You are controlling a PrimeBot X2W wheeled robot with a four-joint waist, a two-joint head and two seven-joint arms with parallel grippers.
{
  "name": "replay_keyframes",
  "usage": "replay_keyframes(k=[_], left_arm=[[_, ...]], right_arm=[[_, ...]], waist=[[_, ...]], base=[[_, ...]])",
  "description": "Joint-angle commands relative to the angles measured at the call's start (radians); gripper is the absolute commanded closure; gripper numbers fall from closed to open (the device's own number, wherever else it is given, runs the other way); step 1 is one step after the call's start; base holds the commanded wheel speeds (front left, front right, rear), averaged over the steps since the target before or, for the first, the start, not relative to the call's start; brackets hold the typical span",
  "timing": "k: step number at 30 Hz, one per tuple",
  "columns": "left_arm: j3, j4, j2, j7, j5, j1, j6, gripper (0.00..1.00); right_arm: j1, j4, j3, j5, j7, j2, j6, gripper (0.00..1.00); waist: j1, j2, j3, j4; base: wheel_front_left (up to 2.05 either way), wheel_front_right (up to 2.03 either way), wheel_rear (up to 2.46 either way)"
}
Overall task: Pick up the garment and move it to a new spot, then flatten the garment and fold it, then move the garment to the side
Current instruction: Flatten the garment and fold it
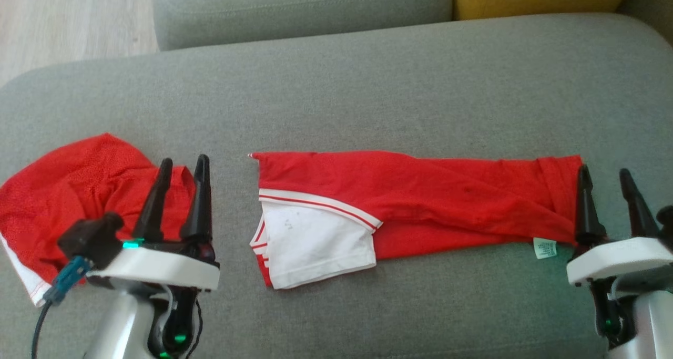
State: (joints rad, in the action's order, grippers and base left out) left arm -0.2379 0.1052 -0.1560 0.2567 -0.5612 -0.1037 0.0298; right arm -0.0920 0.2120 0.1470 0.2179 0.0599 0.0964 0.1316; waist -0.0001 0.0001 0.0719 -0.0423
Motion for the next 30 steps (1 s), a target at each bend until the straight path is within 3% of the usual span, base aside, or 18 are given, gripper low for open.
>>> replay_keyframes(k=[1, 11, 29, 30], left_arm=[[0.051, -0.019, -0.002, 0.005, 0.015, -0.056, 0.012, 0.00], [0.075, 0.035, 0.053, 0.005, 0.080, -0.091, 0.077, 0.00], [0.163, 0.024, 0.092, 0.005, 0.117, -0.142, 0.099, 0.00], [0.164, 0.024, 0.093, 0.005, 0.118, -0.144, 0.099, 0.00]], right_arm=[[-0.047, -0.017, -0.009, -0.011, -0.009, 0.000, -0.001, 0.00], [-0.148, 0.154, 0.142, -0.061, -0.178, -0.044, -0.001, 0.00], [-0.262, 0.318, 0.177, -0.055, -0.365, -0.046, -0.001, 0.00], [-0.262, 0.319, 0.170, -0.051, -0.376, -0.046, -0.001, 0.40]], waist=[[0.0001, -0.0001, 0.010, 0.005], [0.0001, -0.0001, 0.092, 0.029], [0.0001, -0.0001, 0.160, 0.062], [0.0001, -0.0001, 0.161, 0.062]], base=[[0.00, 0.00, 0.00], [0.00, 0.00, 0.00], [0.00, 0.00, 0.00], [0.00, 0.00, 0.00]])
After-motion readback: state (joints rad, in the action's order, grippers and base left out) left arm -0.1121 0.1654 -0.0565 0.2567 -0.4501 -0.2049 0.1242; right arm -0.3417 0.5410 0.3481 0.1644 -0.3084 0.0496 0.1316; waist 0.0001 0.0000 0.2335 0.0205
